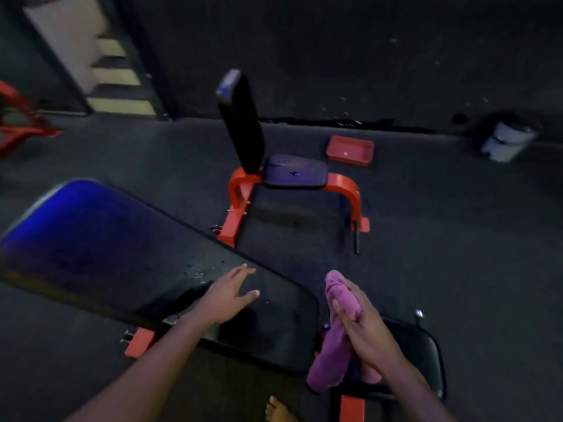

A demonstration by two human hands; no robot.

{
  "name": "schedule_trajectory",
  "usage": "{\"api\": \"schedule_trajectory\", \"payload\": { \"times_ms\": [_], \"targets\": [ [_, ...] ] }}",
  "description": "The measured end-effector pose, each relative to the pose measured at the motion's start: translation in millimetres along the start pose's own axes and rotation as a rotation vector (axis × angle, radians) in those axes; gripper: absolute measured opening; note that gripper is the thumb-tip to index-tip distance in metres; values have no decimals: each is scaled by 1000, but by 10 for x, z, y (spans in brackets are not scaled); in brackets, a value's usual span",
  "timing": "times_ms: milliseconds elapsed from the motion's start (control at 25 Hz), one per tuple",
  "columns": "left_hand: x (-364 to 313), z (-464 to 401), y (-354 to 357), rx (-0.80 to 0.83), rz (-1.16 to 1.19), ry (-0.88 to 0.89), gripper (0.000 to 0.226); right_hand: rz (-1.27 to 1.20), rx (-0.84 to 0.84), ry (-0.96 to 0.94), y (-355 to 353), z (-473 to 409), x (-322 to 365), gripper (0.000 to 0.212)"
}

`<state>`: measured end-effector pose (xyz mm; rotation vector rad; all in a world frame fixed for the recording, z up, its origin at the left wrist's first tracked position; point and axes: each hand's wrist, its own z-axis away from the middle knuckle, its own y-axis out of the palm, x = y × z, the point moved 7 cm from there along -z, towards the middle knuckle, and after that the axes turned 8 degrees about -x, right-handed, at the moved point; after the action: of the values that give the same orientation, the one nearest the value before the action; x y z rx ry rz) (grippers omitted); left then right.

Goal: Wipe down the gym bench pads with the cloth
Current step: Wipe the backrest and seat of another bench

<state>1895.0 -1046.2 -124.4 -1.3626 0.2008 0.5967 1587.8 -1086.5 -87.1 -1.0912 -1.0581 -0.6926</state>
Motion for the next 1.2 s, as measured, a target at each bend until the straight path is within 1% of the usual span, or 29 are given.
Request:
{"api": "schedule_trajectory", "payload": {
  "times_ms": [80,160,240,320,400,480,560,640,720,800,920,1000,1080,1160,1200],
  "targets": [
    [260,64,-345,-104,22,-41,60,-15,61,-24,228,-276,301,36],
    [596,187,-690,-219,54,-126,59,-5,171,-60,541,-574,643,33],
    [851,351,-1005,-330,51,-199,63,7,287,-138,861,-820,1026,31],
    [1036,478,-1338,-485,-53,-209,68,6,344,-198,1179,-1009,1403,30],
    [1178,547,-1643,-624,-239,-201,60,-4,375,-236,1452,-1143,1678,30],
    [1402,646,-1934,-712,-349,-295,55,3,434,-293,1736,-1268,1981,31],
    [1662,748,-2165,-739,-395,-435,63,31,459,-388,1987,-1421,2291,34],
    [1916,792,-2222,-697,-417,-546,76,65,476,-465,2209,-1551,2556,38],
    [2091,793,-2161,-666,-416,-614,80,90,479,-513,2395,-1688,2754,39],
    [2163,765,-2029,-677,-443,-633,81,115,477,-559,2590,-1835,2924,39],
    [2251,721,-1951,-789,-545,-638,78,120,482,-610,2981,-2104,3047,35],
    [2235,699,-1936,-822,-574,-648,76,116,519,-630,3211,-2231,3030,33],
    [2230,696,-1911,-825,-580,-661,76,120,513,-691,3371,-2316,3014,40],
    [2213,698,-1894,-904,-618,-659,76,138,502,-810,3576,-2397,3037,43],
    [2201,691,-1900,-940,-643,-656,77,154,495,-935,3719,-2438,3063,43]
  ]
}}
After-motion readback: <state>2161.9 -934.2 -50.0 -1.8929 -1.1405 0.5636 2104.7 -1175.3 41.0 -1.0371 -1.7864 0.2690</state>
